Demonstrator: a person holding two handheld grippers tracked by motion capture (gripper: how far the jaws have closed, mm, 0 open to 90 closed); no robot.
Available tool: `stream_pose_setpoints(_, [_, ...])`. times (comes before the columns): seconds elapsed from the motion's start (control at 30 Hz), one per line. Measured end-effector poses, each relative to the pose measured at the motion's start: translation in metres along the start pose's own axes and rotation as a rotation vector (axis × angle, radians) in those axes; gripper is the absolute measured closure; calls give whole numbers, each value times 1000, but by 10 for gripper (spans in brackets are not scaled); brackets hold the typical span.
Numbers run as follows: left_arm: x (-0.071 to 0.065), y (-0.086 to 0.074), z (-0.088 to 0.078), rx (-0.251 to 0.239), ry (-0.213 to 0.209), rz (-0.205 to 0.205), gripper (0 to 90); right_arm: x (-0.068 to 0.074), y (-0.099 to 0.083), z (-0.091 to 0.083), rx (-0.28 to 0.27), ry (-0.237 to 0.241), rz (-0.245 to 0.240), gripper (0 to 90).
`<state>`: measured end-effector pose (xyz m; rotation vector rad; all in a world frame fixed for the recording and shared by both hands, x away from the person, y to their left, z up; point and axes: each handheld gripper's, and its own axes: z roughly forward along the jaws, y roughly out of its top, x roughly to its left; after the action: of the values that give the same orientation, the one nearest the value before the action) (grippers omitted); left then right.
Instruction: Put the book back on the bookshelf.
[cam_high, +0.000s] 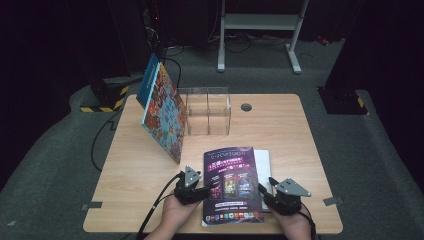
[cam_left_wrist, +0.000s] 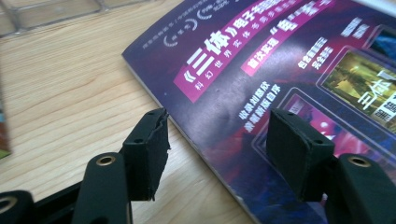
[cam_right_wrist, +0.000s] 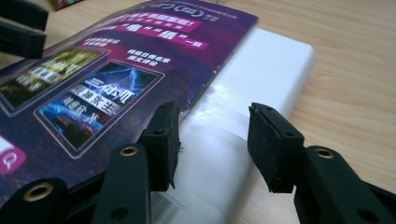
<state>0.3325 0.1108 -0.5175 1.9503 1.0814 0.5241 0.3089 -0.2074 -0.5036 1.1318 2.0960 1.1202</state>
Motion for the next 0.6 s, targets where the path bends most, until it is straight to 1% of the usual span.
stream_pose_setpoints(0.03, [2,0,-1,3,3,-1,392,4,1,0,1,-3,-26,521])
stream_pose_setpoints(0.1, [6,-2,-3,11,10,-18,392,8,3,1,4,-1,-41,496])
stream_pose_setpoints(0.23, [6,-6,-4,15,9,-33,395,7,2,2,1,11,-20,474])
stream_pose_setpoints(0.3, [5,-6,-4,27,-9,-66,430,7,1,1,-2,12,-13,467])
stream_pose_setpoints(0.33, [6,-6,-5,31,-15,-70,433,7,1,1,-2,10,-12,465])
stream_pose_setpoints(0.43, [4,-6,-7,36,-28,-58,431,7,1,2,-1,10,-9,461])
stream_pose_setpoints(0.5, [1,-5,-10,33,-50,-54,432,6,2,1,-3,8,-19,454])
stream_pose_setpoints(0.53, [-2,-5,-12,8,-41,-55,437,7,2,1,-4,10,-18,453])
stream_pose_setpoints(0.57, [-5,-5,-15,-24,-31,-41,466,7,2,0,-5,10,-16,453])
stream_pose_setpoints(0.6, [-8,-3,-16,-39,-28,-35,476,6,2,0,-8,10,-19,453])
